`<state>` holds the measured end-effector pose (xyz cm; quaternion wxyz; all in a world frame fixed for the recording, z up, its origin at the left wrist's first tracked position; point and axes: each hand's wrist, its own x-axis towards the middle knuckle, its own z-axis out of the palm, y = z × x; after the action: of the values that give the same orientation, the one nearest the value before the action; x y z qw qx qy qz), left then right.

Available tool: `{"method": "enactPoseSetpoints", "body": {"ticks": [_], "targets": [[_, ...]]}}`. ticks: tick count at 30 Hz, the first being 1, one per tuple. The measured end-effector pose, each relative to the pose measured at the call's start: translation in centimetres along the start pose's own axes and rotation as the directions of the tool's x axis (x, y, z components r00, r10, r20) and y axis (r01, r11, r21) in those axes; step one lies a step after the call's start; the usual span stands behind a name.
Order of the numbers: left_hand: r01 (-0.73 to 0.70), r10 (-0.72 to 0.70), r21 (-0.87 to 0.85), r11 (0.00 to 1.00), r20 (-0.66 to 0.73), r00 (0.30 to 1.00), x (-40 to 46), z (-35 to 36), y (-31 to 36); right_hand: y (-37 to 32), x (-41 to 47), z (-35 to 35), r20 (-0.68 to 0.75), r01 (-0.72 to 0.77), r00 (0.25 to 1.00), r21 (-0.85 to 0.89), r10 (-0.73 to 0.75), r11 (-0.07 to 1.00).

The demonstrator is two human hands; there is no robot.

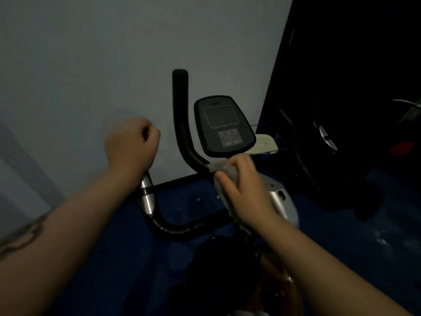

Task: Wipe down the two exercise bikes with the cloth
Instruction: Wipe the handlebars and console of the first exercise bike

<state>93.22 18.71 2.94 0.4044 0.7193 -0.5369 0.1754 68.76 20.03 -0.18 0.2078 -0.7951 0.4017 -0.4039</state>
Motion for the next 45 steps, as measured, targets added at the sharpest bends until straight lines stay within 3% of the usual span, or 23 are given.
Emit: {"method": "enactPoseSetpoints", "body": {"ticks": [5, 8, 12, 14, 17, 21, 23, 27, 31, 34, 37, 39, 42, 45], "targets": [[-0.004, 0.006, -0.065, 0.998, 0.024, 1.000, -0.2, -0.3, 0.1, 1.4, -2.4, -0.5, 0.156, 0.055, 0.987, -0.068, -0.044, 0.996], [-0.018, 0.021, -0.108, 0.994, 0.032, 0.999, -0.4, -0.3, -0.3, 0.0, -1.0, -0.9, 0.174, 0.069, 0.984, -0.118, -0.048, 0.991], [-0.091, 0.099, -0.126, 0.988, 0.054, 0.994, 0.2, -0.6, -1.1, -5.2, 8.7, 1.6, -0.111, 0.180, 0.973, -0.180, -0.202, 0.967], [-0.142, 0.153, -0.142, 0.980, 0.067, 0.986, 0.4, -0.8, -1.6, -6.8, 12.6, 3.6, -0.178, 0.197, 0.953, -0.260, -0.247, 0.945], [-0.176, 0.188, -0.212, 0.961, 0.037, 0.982, 0.4, -0.7, -2.2, -5.6, 12.8, 6.6, -0.128, 0.168, 0.964, -0.378, -0.231, 0.910], [-0.236, 0.229, -0.341, 0.910, -0.059, 0.972, 0.5, -0.2, -2.4, -4.8, 11.3, 5.7, 0.034, 0.164, 0.986, -0.299, -0.162, 0.940], [-0.264, 0.256, -0.366, 0.893, -0.071, 0.964, 0.5, -0.1, -2.6, -6.4, 12.4, 4.5, 0.031, 0.176, 0.984, -0.298, -0.175, 0.938], [-0.283, 0.281, -0.399, 0.872, -0.064, 0.958, 0.5, -0.1, -2.8, -10.3, 16.8, 4.2, -0.132, 0.360, 0.873, -0.474, -0.469, 0.803], [-0.287, 0.286, -0.408, 0.867, -0.064, 0.956, 0.7, -0.1, -2.9, -9.5, 18.3, 4.2, -0.017, 0.360, 0.856, -0.696, -0.516, 0.621], [-0.288, 0.287, -0.418, 0.862, -0.067, 0.956, 0.7, -0.1, -2.9, -7.1, 15.8, 5.1, 0.080, 0.437, 0.867, -0.598, -0.492, 0.672], [-0.292, 0.288, -0.417, 0.861, -0.074, 0.955, 0.8, -0.3, -2.9, -6.2, 14.2, 5.6, 0.188, 0.368, 0.930, -0.438, -0.317, 0.820], [-0.288, 0.284, -0.412, 0.865, -0.071, 0.956, 0.8, -0.3, -2.9, -6.9, 15.3, 5.0, 0.116, 0.312, 0.950, -0.374, -0.290, 0.873], [-0.261, 0.261, -0.440, 0.859, -0.062, 0.963, 0.8, -0.3, -2.8, -8.9, 18.3, 4.1, -0.083, 0.316, 0.917, -0.445, -0.390, 0.838], [-0.247, 0.247, -0.456, 0.855, -0.061, 0.967, 0.8, -0.3, -2.7, -8.0, 17.4, 4.8, -0.057, 0.348, 0.889, -0.561, -0.455, 0.751]]}}
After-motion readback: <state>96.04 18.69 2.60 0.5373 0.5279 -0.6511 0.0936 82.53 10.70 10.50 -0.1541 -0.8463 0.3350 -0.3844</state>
